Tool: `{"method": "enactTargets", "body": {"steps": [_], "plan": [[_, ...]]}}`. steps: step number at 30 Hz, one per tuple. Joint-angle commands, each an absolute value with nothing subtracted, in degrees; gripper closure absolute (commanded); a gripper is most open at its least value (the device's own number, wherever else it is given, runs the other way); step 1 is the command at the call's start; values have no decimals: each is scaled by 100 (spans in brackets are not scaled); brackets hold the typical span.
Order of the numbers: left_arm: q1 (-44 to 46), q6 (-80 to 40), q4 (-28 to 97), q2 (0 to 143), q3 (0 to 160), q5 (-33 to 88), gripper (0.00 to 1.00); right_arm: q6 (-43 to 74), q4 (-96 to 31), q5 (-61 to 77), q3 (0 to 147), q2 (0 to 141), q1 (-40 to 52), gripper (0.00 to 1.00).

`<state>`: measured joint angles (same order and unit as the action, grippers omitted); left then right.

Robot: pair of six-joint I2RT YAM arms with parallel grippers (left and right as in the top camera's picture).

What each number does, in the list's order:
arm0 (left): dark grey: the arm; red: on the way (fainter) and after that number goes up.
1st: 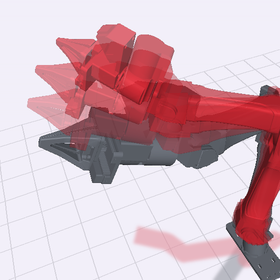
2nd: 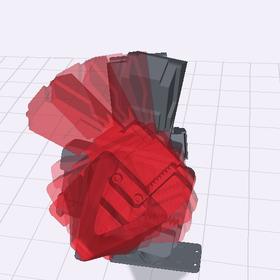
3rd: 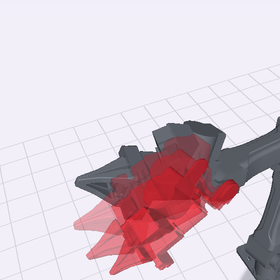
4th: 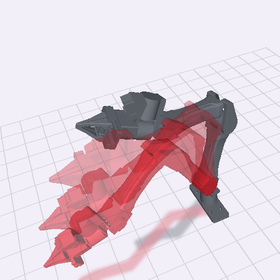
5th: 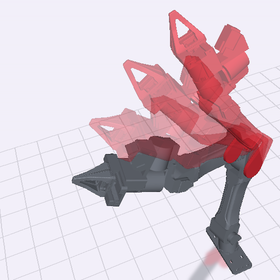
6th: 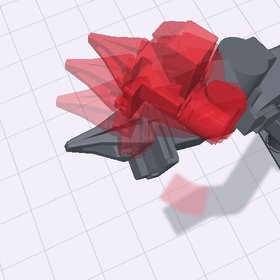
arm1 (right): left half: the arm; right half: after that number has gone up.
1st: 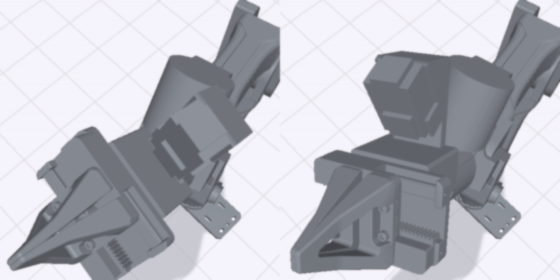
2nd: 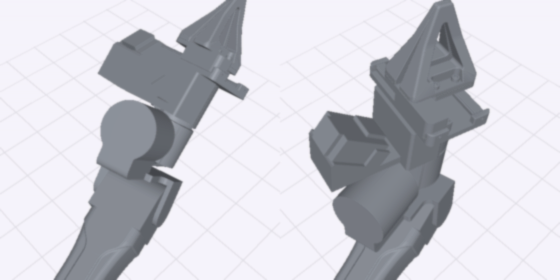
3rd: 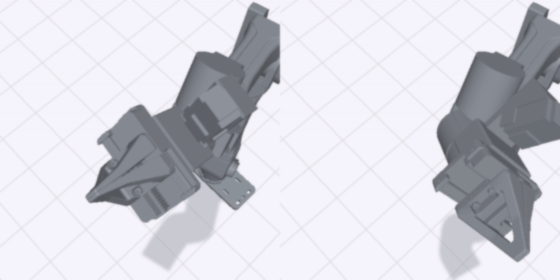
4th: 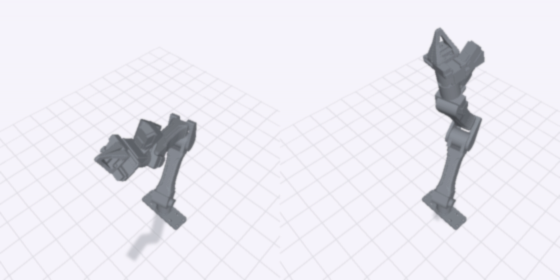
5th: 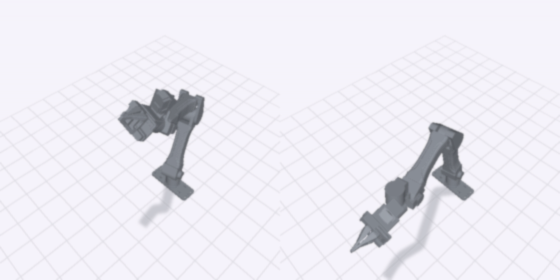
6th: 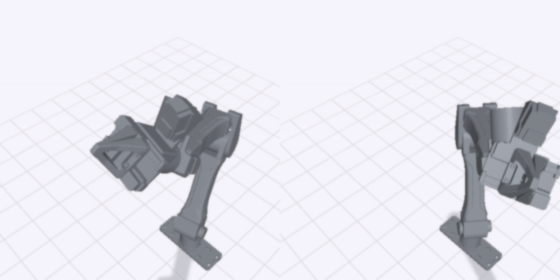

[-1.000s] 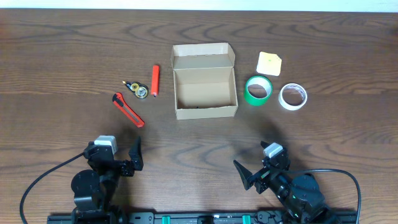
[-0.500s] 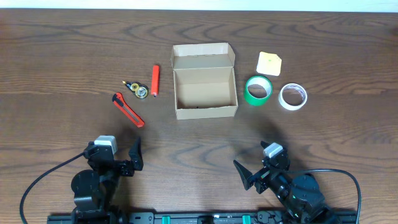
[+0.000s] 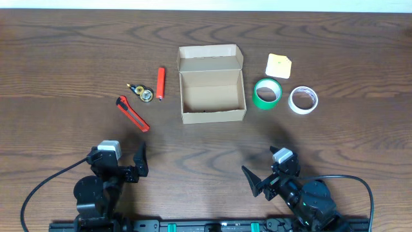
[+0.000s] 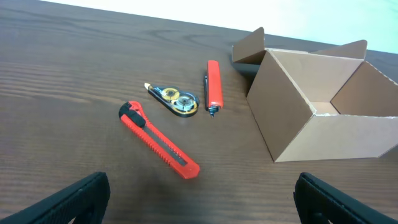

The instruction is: Pack container

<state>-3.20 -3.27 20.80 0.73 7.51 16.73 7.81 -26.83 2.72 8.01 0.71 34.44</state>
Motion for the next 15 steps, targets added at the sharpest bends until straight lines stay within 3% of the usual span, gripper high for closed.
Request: {"method": "enactTargets", "body": {"steps": [1,7,12,15], "plan": [[-296,-405,2097,27,631,1715,5,701,-2674,191,755,34,3500,1],[-296,-405,2097,27,631,1715,5,1031,-2617,174,755,34,3500,1],[-296,-405,2097,27,631,1715,5,4211,-2644,-513,755,32,3481,1],[-296,-405,2097,27,631,1715,5,4720,-2672,-523,755,45,3479,1]]}}
